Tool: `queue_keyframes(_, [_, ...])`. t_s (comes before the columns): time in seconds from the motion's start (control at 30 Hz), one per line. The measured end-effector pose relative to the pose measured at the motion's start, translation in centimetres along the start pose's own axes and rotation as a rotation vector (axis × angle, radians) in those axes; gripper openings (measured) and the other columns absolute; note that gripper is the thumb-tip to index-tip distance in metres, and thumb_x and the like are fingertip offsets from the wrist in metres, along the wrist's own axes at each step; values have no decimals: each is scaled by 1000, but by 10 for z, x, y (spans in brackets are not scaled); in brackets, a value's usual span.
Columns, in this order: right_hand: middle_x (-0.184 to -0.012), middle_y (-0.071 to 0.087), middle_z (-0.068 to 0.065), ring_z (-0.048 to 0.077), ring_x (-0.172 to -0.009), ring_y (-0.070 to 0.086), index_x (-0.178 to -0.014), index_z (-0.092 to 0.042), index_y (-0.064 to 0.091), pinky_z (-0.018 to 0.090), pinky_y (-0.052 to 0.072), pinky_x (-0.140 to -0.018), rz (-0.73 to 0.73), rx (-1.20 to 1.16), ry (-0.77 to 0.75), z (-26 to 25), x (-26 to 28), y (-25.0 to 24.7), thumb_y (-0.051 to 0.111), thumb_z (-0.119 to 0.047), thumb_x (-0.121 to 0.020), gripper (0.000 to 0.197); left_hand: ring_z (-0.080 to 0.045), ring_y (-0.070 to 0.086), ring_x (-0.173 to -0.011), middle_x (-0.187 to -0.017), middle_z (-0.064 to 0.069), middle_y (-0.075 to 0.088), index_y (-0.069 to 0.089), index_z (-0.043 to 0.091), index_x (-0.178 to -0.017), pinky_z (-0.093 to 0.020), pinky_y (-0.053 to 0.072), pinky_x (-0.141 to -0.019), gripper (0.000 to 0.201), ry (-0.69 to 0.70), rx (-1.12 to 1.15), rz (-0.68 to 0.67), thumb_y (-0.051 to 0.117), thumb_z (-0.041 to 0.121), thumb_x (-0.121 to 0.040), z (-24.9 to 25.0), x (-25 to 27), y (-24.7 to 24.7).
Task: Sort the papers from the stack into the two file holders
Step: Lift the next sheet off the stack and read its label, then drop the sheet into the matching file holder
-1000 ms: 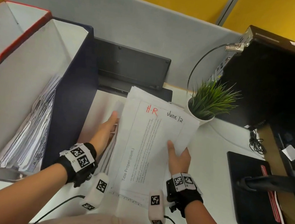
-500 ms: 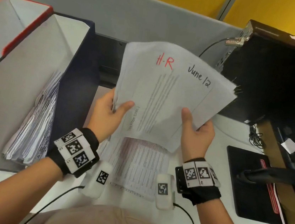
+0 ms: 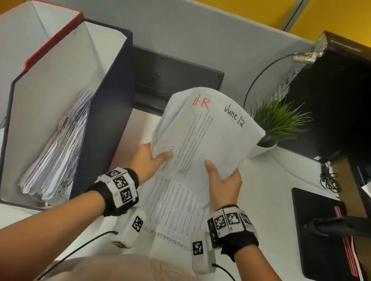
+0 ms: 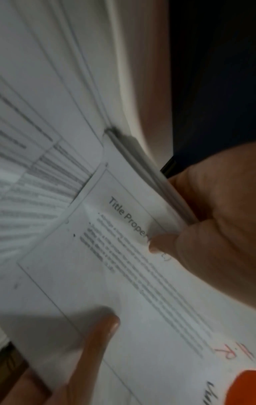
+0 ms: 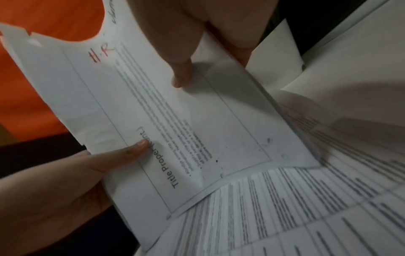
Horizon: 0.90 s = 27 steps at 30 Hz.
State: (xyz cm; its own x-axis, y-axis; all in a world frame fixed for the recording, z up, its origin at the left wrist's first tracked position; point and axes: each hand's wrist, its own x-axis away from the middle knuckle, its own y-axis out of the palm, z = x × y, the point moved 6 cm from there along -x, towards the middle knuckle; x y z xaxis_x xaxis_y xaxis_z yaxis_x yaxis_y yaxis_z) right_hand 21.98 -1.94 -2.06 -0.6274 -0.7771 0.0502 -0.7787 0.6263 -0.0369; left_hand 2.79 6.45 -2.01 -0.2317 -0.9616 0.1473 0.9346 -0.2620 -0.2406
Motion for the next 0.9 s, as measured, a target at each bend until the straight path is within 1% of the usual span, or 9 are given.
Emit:
queue_keyframes(0.07, [-90, 63, -20, 13, -95, 65, -90, -32, 58, 33, 53, -88, -3, 17, 9, 2, -2, 2, 73, -17, -79, 24, -13, 62, -91, -114, -10, 65, 58, 2, -120, -12, 49, -66, 36, -23, -35, 15, 62, 16, -87, -1, -2, -2])
queue_keyframes(0.13, [-88, 62, -23, 2, -88, 63, -86, -32, 59, 24, 53, -80, 7, 8, -13, -5, -8, 2, 74, -18, -78, 22, -9, 62, -92, -113, -5, 66, 61, 4, -118, -14, 49, -72, 34, 11, -31, 53, 63, 17, -87, 11, -2, -8])
queue_keyframes(0.23, [-85, 60, -26, -14, -75, 60, -87, -32, 58, 4, 48, -62, 2, -13, -67, -24, -16, 4, 75, -19, -76, 24, 1, 60, -73, -86, 11, 67, 68, 9, -99, -8, 47, -57, 17, 82, -62, 130, 66, 18, -85, 39, 0, -23])
queue_keyframes(0.33, [-90, 60, -22, -19, -77, 60, -99, -25, 57, 1, 47, -62, -46, -41, -152, -43, -19, 10, 75, -13, -76, 31, -11, 62, -68, -73, 4, 66, 64, 11, -76, -26, 50, -61, 13, 118, -118, 169, 68, 22, -82, 69, 4, -43])
queue_keyframes(0.43, [-92, 64, -14, -9, -84, 63, -101, -18, 58, 2, 48, -65, -162, -24, -200, -49, -19, 19, 73, -10, -77, 30, -17, 62, -66, -77, -11, 68, 65, 2, -77, -30, 49, -59, 22, 170, -193, 183, 70, 23, -79, 98, 12, -73])
queue_keyframes(0.53, [-89, 67, 5, -2, -73, 63, -106, -20, 58, 6, 49, -66, -263, 50, -227, -41, -16, 26, 72, -7, -77, 35, -1, 61, -58, -72, 4, 66, 66, 16, -77, -15, 46, -49, 11, 198, -205, 188, 72, 24, -79, 116, 23, -114])
queue_keyframes(0.7, [-89, 68, 8, 4, -75, 64, -100, -32, 58, 3, 48, -62, -323, 181, -144, -3, -12, 20, 76, -10, -73, 40, 8, 64, -67, -84, 15, 68, 68, 20, -94, -7, 51, -61, 18, 176, -182, 302, 73, 26, -78, 121, 40, -200])
queue_keyframes(0.83, [-95, 64, 12, 24, -89, 60, -103, -27, 58, -2, 43, -59, -262, 358, -58, 30, -12, 4, 77, -16, -73, 37, -4, 68, -82, -93, 7, 71, 68, 21, -100, -22, 55, -75, 31, 68, -183, 486, 78, 32, -72, 103, 51, -276])
queue_keyframes(0.9, [-96, 62, 14, 29, -89, 58, -102, -22, 59, 1, 42, -63, -219, 454, -44, 41, -10, -3, 79, -17, -71, 37, -6, 69, -79, -88, 6, 71, 68, 21, -95, -24, 55, -69, 33, -5, -222, 560, 79, 37, -68, 93, 58, -310])
